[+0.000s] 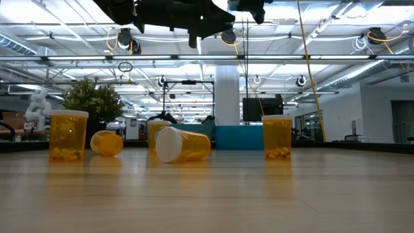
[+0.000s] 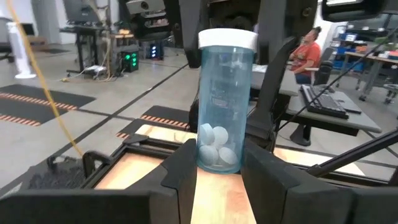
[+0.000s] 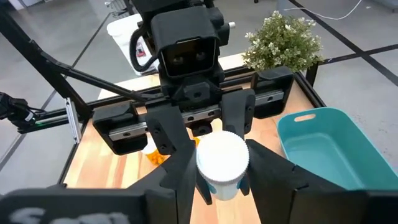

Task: Pick and place medicine bottles into bin by pill shape (circle, oval)
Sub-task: Adjust the small blue tablet bottle in the blue bin

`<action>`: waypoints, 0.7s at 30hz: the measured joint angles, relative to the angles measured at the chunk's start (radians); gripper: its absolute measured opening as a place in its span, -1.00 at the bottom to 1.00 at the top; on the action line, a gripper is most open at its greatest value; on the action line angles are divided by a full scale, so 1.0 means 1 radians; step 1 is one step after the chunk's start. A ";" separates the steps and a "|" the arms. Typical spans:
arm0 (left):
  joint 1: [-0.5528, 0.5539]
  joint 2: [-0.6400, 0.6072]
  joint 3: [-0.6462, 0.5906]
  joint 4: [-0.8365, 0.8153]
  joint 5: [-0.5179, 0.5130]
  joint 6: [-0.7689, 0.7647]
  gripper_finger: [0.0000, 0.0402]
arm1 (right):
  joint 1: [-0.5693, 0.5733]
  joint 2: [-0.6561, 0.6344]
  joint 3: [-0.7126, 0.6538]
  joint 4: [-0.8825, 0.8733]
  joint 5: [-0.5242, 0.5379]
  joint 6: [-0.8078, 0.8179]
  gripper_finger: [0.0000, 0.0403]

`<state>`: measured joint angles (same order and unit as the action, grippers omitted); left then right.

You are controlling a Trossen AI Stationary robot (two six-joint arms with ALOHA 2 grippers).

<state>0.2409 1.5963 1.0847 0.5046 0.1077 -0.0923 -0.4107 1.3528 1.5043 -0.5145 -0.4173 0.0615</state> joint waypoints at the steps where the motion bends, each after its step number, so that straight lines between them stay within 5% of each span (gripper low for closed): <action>1: 0.000 0.000 0.000 -0.009 -0.013 -0.008 -0.39 | 0.000 0.000 0.000 -0.002 0.001 -0.004 -0.40; 12: -0.021 0.002 0.000 -0.178 -0.138 -0.079 0.25 | -0.064 -0.010 0.000 -0.011 -0.004 -0.041 -0.41; 21: -0.063 0.002 0.000 -0.222 -0.138 -0.173 0.34 | -0.136 -0.012 -0.136 0.012 0.082 -0.107 -0.42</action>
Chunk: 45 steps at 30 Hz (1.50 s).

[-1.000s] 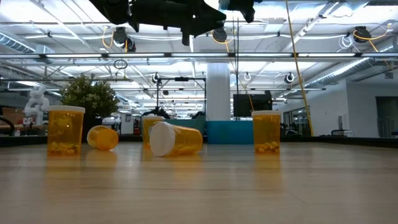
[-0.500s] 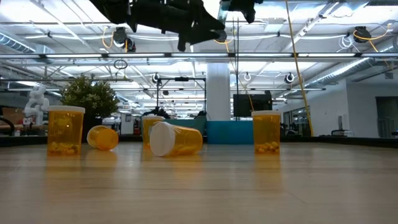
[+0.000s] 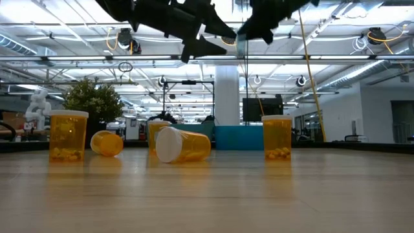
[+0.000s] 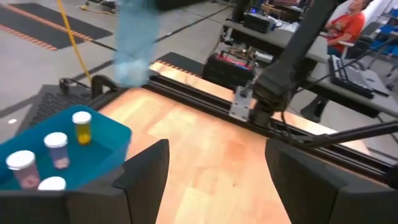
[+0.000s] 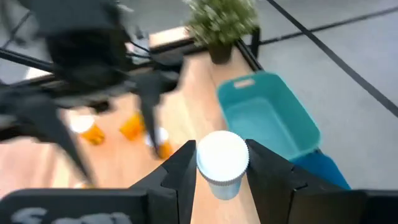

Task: Pick and place medicine bottles into bin by pill shape (circle, oval)
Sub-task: Adjust the small blue tablet bottle in the blue bin

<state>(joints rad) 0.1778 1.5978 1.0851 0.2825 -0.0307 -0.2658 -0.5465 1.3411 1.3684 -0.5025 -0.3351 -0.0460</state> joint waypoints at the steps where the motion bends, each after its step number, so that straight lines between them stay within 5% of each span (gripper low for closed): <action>1: -0.006 0.000 0.000 0.000 0.000 -0.006 0.34 | -0.009 0.000 -0.029 0.022 0.005 -0.001 -0.42; 22: -0.069 -0.076 -0.001 -0.111 -0.061 -0.089 0.34 | -0.216 0.006 -0.553 0.551 0.102 -0.022 -0.41; 45: -0.069 -0.077 -0.001 -0.115 -0.064 -0.103 0.34 | -0.229 0.203 -0.577 0.665 0.098 -0.071 -0.41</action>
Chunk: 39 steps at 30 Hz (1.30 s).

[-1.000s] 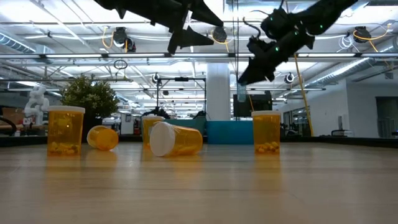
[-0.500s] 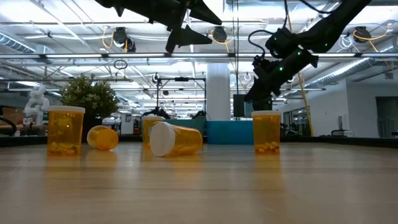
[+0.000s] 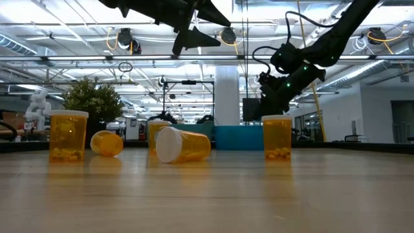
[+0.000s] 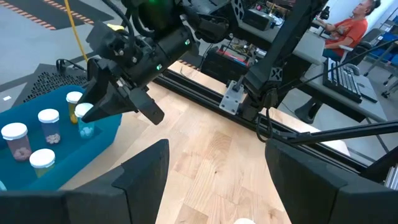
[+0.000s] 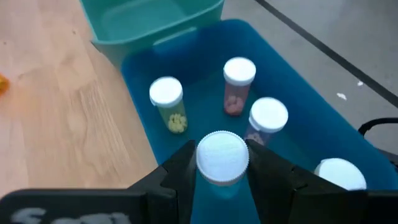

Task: Pick and place medicine bottles into bin by pill shape (circle, oval)
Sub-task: Adjust the small blue tablet bottle in the blue bin

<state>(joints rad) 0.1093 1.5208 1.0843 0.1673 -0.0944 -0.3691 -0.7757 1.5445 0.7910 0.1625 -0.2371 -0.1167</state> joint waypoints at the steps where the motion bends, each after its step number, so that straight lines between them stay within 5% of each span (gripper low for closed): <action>1: 0.000 0.000 0.000 0.000 0.000 0.000 0.34 | 0.000 0.006 0.000 0.000 0.000 -0.002 -0.41; 28: 0.002 0.000 0.000 -0.018 -0.010 -0.003 0.34 | -0.002 0.063 0.000 -0.009 -0.002 -0.004 -0.41; 39: 0.002 0.000 0.000 -0.024 -0.011 -0.002 0.34 | -0.002 0.062 0.000 -0.014 0.000 -0.001 -0.25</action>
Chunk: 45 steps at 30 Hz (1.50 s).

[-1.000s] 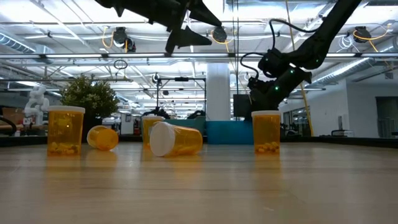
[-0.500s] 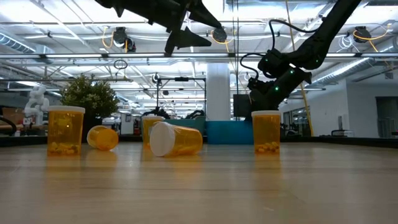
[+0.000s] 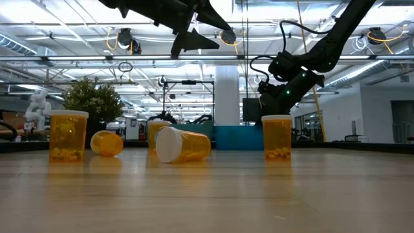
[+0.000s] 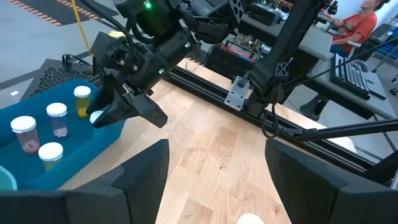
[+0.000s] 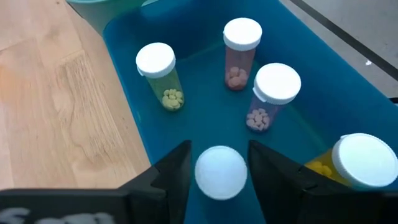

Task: Pick and place medicine bottles into bin by pill shape (circle, oval)
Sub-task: Adjust the small blue tablet bottle in the blue bin, then put the large orange capsule bottle into the green bin

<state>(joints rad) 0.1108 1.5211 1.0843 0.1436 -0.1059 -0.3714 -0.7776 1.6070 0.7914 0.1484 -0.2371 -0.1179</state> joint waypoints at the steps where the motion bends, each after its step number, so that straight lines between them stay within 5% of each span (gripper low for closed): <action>1: 0.000 0.000 0.000 0.000 0.000 0.000 0.34 | 0.000 0.000 0.000 0.000 0.000 0.000 -0.24; 15: 0.001 0.000 0.000 -0.035 0.000 -0.016 0.34 | 0.000 -0.013 0.000 0.003 -0.001 0.078 -0.23; 26: 0.036 -0.061 0.001 -0.373 -0.031 -0.252 0.34 | 0.000 -0.157 0.000 -0.047 0.004 0.085 -0.23; 38: 0.130 -0.108 -0.002 -0.923 0.229 -0.488 0.34 | 0.007 -0.476 0.000 -0.255 0.005 0.167 -0.23; 45: 0.147 -0.106 -0.001 -0.921 0.287 -0.585 0.34 | 0.007 -0.617 0.000 -0.404 0.005 0.288 -0.23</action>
<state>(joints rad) 0.2577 1.4147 1.0832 -0.7774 0.1813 -0.9560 -0.7704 0.9896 0.7918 -0.2551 -0.2323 0.1697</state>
